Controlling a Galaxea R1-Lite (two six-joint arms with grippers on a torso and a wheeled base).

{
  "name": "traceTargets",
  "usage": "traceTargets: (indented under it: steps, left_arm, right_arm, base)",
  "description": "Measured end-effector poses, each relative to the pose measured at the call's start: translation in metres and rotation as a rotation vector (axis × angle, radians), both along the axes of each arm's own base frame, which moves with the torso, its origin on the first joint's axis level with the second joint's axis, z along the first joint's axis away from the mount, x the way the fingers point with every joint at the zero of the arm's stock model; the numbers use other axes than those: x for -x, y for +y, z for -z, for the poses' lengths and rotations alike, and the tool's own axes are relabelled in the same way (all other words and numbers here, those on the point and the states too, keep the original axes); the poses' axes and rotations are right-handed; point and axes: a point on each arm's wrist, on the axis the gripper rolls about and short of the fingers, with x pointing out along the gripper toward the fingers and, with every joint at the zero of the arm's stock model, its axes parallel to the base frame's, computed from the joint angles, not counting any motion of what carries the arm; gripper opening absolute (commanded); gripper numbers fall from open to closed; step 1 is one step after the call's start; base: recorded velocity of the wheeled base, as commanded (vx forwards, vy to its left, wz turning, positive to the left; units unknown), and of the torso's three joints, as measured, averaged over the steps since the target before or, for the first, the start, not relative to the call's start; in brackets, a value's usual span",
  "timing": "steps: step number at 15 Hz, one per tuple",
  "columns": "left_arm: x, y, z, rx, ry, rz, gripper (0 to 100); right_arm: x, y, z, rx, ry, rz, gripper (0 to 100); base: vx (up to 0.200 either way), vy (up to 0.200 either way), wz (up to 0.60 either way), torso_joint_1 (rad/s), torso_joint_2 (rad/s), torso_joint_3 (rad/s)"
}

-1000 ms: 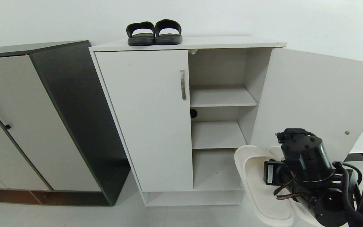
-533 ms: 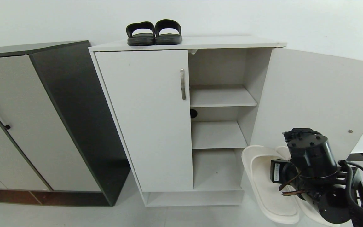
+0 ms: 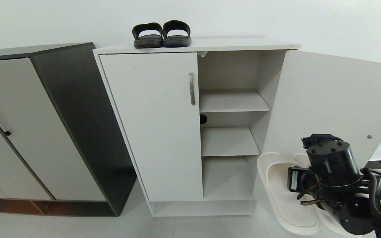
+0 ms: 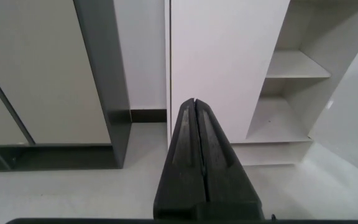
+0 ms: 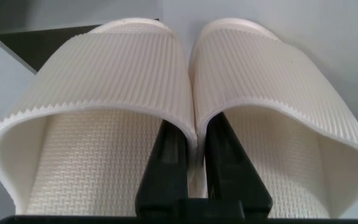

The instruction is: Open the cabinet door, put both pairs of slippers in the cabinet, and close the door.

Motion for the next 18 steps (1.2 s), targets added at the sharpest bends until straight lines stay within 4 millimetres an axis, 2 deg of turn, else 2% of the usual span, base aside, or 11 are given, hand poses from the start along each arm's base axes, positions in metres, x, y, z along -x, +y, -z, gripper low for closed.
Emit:
traceTargets:
  steps: [3, 6, 8, 10, 14, 18]
  left_arm:
    - [0.000, 0.000, 0.000, -0.001, 0.000, 0.003, 0]
    - [0.000, 0.000, 0.000, -0.001, 0.000, 0.004, 0]
    - [0.000, 0.000, 0.000, -0.002, -0.001, 0.006, 0]
    - [0.000, 0.000, 0.000, -0.003, 0.000, 0.006, 0]
    - [0.000, 0.000, 0.000, -0.003, 0.000, 0.005, 0]
    - [0.000, 0.000, 0.000, -0.004, 0.000, 0.005, 0]
  right_arm:
    - [0.011, 0.007, -0.007, -0.028, -0.013, -0.067, 0]
    - [0.026, 0.034, -0.018, -0.097, -0.027, -0.236, 0]
    - [0.024, 0.056, -0.022, -0.148, -0.038, -0.273, 0]
    - [0.024, 0.082, -0.022, -0.188, -0.039, -0.317, 0]
    - [0.011, 0.126, -0.003, -0.165, -0.037, -0.302, 0]
    - [-0.021, 0.152, 0.022, -0.137, -0.031, -0.248, 0]
  base:
    - [0.000, -0.067, 0.00, 0.001, 0.00, 0.001]
    - [0.000, -0.200, 0.00, 0.007, 0.00, 0.006]
    - [0.000, -0.200, 0.00, 0.002, 0.00, -0.005]
    - [0.000, 0.000, 0.00, 0.000, 0.00, 0.000]
    - [0.000, 0.000, 0.00, 0.000, 0.00, 0.000]
    - [0.000, 0.000, 0.00, 0.000, 0.00, 0.000]
